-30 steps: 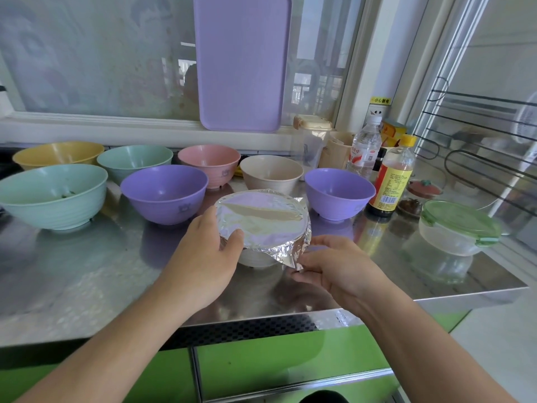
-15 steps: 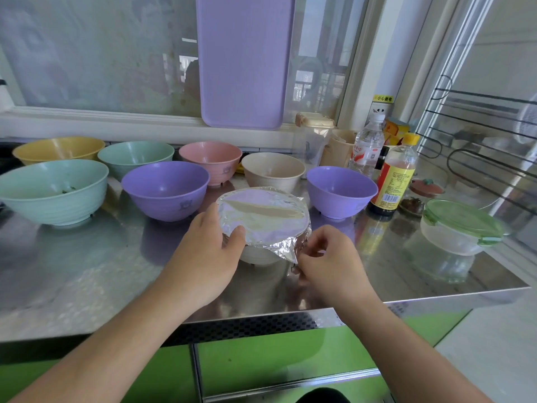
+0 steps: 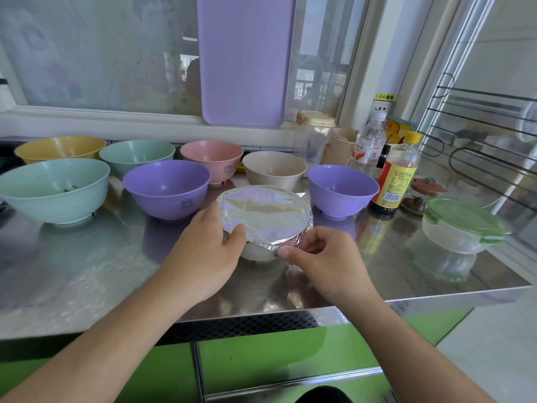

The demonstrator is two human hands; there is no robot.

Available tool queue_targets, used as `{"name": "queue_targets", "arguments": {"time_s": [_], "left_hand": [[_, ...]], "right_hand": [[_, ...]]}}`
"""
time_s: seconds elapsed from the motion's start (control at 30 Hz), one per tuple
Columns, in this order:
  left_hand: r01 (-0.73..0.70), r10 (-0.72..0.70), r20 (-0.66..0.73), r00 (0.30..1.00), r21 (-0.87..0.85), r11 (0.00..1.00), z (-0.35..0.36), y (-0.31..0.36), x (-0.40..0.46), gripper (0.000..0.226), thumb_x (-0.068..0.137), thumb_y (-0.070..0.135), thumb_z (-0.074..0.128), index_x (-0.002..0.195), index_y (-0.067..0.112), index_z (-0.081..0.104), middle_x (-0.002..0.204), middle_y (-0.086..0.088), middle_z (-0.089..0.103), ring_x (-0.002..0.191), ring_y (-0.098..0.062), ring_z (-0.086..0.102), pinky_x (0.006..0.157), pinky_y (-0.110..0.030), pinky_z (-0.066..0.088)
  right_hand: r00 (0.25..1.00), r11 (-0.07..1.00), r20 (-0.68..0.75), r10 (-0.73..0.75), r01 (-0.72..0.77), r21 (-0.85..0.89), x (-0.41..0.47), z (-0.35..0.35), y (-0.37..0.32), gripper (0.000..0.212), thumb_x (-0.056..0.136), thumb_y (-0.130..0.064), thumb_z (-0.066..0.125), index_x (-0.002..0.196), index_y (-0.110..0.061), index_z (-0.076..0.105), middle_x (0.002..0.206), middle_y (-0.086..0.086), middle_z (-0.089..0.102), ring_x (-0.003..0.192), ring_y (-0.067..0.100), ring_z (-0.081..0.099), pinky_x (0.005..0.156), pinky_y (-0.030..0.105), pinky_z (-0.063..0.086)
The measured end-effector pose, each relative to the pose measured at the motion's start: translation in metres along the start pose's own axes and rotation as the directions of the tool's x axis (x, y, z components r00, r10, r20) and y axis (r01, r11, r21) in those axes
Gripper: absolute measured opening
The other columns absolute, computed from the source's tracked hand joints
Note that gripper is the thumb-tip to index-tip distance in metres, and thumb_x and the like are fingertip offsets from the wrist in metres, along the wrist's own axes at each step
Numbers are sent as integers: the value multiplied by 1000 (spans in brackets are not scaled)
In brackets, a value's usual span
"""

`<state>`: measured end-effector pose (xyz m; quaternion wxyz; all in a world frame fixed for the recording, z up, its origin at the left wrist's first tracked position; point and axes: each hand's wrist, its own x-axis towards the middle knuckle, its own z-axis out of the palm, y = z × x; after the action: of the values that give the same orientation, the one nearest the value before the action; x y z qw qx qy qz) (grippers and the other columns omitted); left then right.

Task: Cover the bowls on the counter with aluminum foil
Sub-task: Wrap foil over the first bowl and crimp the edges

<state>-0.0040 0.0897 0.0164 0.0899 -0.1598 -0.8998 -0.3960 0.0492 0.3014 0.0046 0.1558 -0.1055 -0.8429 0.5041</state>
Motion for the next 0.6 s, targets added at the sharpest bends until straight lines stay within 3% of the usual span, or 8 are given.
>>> {"name": "queue_targets", "arguments": {"time_s": [0.07, 0.13, 0.2, 0.33, 0.47, 0.53, 0.6], "left_hand": [[3, -3, 8, 1000, 8, 1000, -1, 1, 1, 25, 101, 43, 48, 124, 35, 54, 121, 10, 62, 102, -5, 60, 88, -35, 47], [1, -1, 11, 1000, 24, 1000, -1, 2, 0, 20, 102, 41, 48, 120, 34, 53, 117, 9, 62, 96, -1, 58, 79, -28, 44], [1, -1, 8, 1000, 40, 999, -1, 4, 0, 13, 103, 39, 49, 114, 34, 51, 113, 8, 62, 91, 1, 56, 71, -22, 39], [12, -12, 12, 1000, 41, 999, -2, 6, 1, 16, 103, 40, 48, 116, 32, 52, 115, 8, 62, 94, -1, 57, 76, -31, 40], [14, -15, 10, 1000, 39, 999, -2, 5, 0, 11, 102, 40, 49, 109, 32, 50, 112, 5, 62, 95, -9, 57, 71, -29, 38], [16, -17, 15, 1000, 40, 999, -3, 7, -1, 10, 102, 39, 49, 110, 33, 50, 114, 6, 61, 98, -11, 57, 74, -31, 38], [23, -24, 22, 999, 46, 999, -4, 7, -1, 13, 102, 39, 48, 113, 34, 50, 115, 6, 61, 100, -13, 56, 77, -31, 38]], "right_hand": [[1000, 1000, -1, -2, 2, 7, -1, 2, -2, 38, 74, -36, 95, 72, -13, 65, 67, 2, 75, 61, 25, 69, 62, 43, 58], [1000, 1000, -8, -16, 16, 1, -2, 5, -2, 36, 76, -33, 94, 69, -14, 64, 67, 2, 75, 68, 27, 74, 69, 47, 62], [999, 998, -21, -46, 45, -51, -3, 6, -1, 37, 79, -33, 92, 66, -14, 63, 64, -2, 75, 67, 21, 74, 70, 40, 60], [988, 975, -44, -149, 140, -172, -3, 8, 3, 37, 83, -40, 87, 65, -15, 66, 63, -7, 73, 63, 17, 68, 66, 34, 56], [958, 924, 16, -286, 280, -262, 3, 5, 13, 29, 87, -26, 84, 69, -17, 64, 64, -15, 71, 65, 10, 66, 67, 29, 53], [940, 890, 41, -339, 334, -309, 5, 2, 17, 26, 86, -36, 78, 72, -19, 65, 66, -11, 71, 66, 11, 66, 69, 35, 55], [905, 802, 48, -424, 399, -444, 8, 2, 19, 38, 81, -59, 62, 73, -22, 64, 66, -9, 70, 67, 17, 64, 63, 37, 54]]}}
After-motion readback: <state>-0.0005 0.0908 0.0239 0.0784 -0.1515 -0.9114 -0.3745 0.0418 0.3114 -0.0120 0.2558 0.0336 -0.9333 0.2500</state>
